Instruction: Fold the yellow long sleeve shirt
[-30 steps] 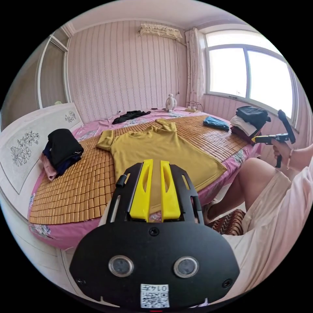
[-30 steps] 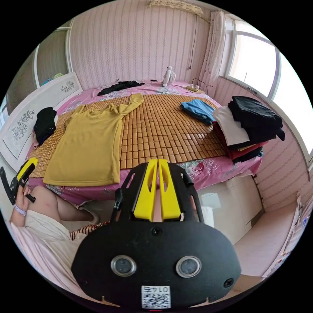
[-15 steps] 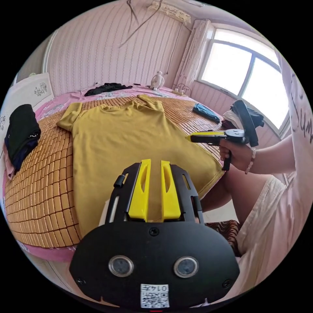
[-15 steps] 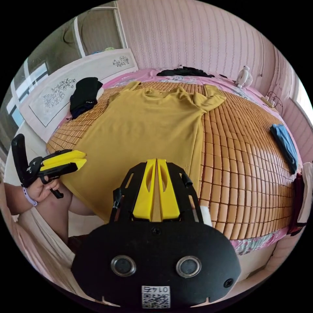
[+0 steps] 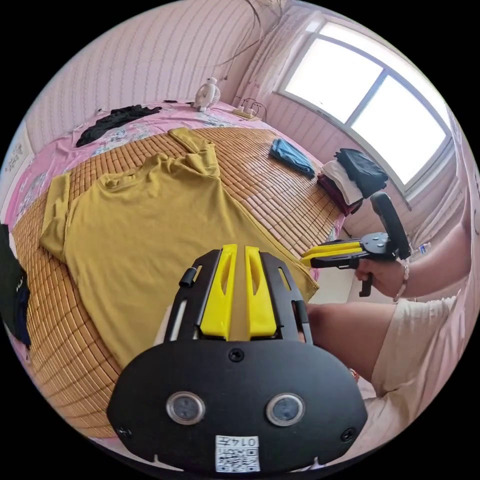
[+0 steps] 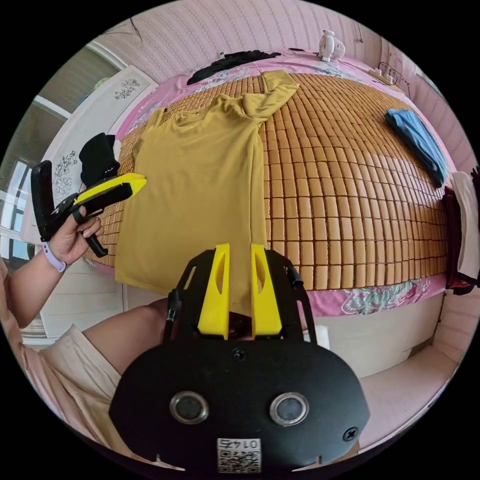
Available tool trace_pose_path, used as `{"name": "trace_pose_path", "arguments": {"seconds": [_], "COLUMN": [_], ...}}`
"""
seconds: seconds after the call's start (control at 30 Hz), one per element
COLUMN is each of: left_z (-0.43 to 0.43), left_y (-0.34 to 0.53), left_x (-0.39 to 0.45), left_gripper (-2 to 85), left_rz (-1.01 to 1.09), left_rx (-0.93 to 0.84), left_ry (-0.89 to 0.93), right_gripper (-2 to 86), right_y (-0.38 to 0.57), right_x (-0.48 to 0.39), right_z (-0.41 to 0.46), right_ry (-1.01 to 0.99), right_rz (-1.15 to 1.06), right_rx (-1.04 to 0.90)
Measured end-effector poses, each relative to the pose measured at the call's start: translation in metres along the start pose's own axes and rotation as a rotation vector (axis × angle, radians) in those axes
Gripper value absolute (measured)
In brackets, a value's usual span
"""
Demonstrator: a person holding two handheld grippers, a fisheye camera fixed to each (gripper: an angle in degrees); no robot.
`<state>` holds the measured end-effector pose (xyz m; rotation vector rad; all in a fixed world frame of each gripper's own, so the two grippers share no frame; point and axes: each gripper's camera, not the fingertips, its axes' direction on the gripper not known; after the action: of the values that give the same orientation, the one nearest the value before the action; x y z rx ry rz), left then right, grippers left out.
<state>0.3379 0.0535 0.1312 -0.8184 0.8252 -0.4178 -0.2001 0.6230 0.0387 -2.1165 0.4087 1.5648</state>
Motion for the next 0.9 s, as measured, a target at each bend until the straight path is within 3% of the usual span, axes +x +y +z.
{"name": "trace_pose_path", "arguments": {"seconds": [0.2,0.37,0.53,0.7,0.83,0.9], "left_z": [0.059,0.129,0.201,0.275,0.316,0.329], "left_y": [-0.110,-0.191,-0.242,-0.280,-0.291,-0.292], "left_x": [-0.074,-0.108,-0.129,-0.154,-0.159,-0.160], "left_gripper": [4.0,5.3,6.9,8.3,8.3,8.0], "left_rz": [0.042,0.058,0.071,0.043,0.052,0.067], "left_rx": [0.098,0.040,0.006,-0.084,-0.159,-0.125], "left_ry": [-0.119,-0.069,-0.098,-0.161,-0.180,-0.181], "right_gripper": [9.7,10.3,10.9,11.4,3.9,2.2], "right_y": [-0.087,-0.209,-0.317,-0.398,-0.421,-0.413], "right_x": [0.047,0.061,0.095,0.127,0.139,0.141], "right_z": [-0.021,-0.026,-0.022,0.001,0.011,-0.006], "right_ry": [0.101,0.066,0.060,0.079,0.000,-0.008], "right_rz": [-0.012,-0.172,-0.112,-0.011,-0.040,-0.069], "right_rx": [0.159,0.332,0.401,0.292,0.166,0.191]}}
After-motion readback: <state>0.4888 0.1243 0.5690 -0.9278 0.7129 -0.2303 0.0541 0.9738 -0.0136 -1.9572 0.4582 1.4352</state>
